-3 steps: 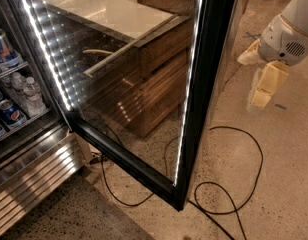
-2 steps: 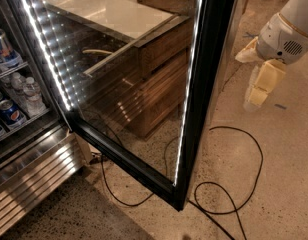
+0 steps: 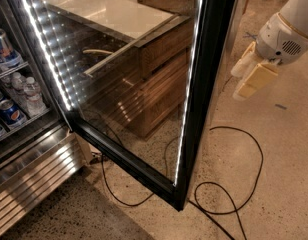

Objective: Close right fridge door

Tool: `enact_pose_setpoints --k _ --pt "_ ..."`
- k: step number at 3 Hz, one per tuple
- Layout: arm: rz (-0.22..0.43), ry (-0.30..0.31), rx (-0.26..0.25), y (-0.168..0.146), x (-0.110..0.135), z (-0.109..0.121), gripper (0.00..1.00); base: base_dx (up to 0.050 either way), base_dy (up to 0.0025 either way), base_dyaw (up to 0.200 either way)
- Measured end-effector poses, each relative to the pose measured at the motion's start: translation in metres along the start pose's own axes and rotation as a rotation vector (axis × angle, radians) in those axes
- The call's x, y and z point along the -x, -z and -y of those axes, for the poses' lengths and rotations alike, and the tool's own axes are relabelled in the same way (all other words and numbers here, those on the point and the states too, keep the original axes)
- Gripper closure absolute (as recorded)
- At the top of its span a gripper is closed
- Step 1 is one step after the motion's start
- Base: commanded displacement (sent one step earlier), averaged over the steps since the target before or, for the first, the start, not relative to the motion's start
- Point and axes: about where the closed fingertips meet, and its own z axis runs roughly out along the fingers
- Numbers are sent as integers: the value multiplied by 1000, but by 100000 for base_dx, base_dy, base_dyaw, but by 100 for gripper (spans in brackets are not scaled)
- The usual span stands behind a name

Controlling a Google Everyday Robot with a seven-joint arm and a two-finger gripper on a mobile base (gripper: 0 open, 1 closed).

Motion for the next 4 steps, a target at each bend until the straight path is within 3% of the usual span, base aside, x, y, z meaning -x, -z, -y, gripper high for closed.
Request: enact_pose_setpoints --k 2,3,4 --pt "0 0 0 0 0 0 89 0 0 0" --pt "-38 -12 -4 -6 17 16 100 0 0 0" --pt "-111 17 -3 -56 83 50 100 0 0 0"
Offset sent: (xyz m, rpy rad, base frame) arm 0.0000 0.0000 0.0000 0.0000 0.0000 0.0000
